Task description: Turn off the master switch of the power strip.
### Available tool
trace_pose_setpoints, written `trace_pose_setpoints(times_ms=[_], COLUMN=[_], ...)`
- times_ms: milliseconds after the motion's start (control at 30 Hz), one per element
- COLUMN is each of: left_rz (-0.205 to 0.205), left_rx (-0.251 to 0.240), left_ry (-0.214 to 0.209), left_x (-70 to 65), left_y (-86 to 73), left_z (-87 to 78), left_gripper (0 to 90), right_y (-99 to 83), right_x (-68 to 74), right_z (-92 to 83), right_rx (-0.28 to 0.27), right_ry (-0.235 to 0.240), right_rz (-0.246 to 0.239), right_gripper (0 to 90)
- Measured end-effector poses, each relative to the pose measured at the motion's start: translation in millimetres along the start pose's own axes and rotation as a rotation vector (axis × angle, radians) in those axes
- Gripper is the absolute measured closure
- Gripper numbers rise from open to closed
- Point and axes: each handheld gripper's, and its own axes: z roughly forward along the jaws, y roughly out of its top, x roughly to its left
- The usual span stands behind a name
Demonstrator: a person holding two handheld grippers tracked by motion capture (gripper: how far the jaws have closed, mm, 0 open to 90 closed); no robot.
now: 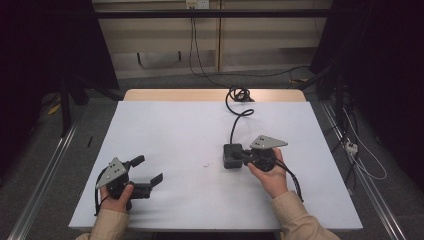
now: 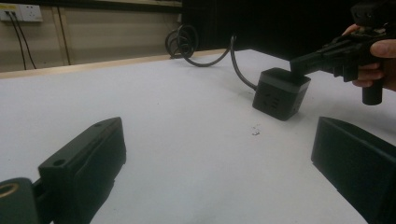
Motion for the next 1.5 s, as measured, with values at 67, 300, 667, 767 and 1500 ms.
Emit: trace_pose_setpoints(times_ms=[67,300,667,767,1500], left_rz=[-0.001,-0.006,-0.003,-0.001,-0.003], left_rx=[0.0,-0.001,0.001,0.001,-0.001], left_ry=[0.002,0.005,0.004,0.004,0.005], left_x=[-0.1,-0.1,-0.1,-0.2,-0.8], left_y=[-0.2,-0.6,-0.6,-0.5,-1.0], left_z=[-0.2,-1.4,-1.2,-1.2,-1.3], left_gripper=[3.0,3.0,3.0,3.0,3.0], right_y=[0.3,0.5,0.3,0.5,1.7], right_x=[0.2,-0.1,-0.5,-0.2,3.0], right_z=[0.1,0.1,0.2,0.3,0.4], right_rx=[0.002,0.004,0.004,0.005,0.016], right_ry=[-0.001,-0.001,0.0,-0.001,-0.024], right_rz=[0.001,0.009,0.024,0.024,0.014], right_gripper=[90.0,90.0,90.0,90.0,90.0])
